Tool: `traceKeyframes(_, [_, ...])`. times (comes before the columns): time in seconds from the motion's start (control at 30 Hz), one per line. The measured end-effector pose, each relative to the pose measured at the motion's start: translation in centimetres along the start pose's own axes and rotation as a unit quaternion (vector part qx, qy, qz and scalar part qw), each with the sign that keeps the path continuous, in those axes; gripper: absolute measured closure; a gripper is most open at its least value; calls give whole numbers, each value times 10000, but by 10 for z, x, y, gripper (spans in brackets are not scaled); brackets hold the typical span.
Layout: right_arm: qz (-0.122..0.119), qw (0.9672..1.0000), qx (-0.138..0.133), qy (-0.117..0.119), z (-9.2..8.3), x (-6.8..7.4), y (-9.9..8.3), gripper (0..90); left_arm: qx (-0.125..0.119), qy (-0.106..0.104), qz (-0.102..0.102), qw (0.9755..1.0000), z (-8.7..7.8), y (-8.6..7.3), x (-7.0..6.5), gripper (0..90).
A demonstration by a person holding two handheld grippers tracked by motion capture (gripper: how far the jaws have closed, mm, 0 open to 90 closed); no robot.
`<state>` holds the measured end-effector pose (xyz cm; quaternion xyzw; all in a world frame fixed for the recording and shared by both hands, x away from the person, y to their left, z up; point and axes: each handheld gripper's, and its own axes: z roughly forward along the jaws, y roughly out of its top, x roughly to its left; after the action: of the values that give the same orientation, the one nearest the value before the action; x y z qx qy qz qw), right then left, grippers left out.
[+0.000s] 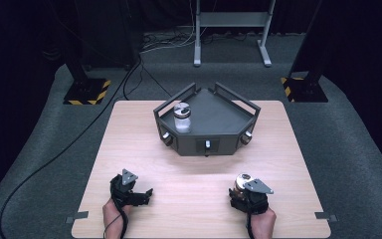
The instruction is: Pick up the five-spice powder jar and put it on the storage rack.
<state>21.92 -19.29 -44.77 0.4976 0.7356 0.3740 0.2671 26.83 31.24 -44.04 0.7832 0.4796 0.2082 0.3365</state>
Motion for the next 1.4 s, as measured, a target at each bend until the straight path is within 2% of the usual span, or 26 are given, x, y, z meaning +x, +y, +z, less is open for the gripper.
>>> traceKeyframes(0.07, [10,10000,-11,38,0,-1,0,297,1,1,0,10000,0,0,0,9])
traceKeyframes(0.73, [-27,10000,-3,36,-1,1,0,300,-2,4,2,10000,0,0,0,9])
traceKeyframes(1.4, [-31,10000,-37,53,-12,-2,4,301,-6,7,8,10000,0,0,0,10])
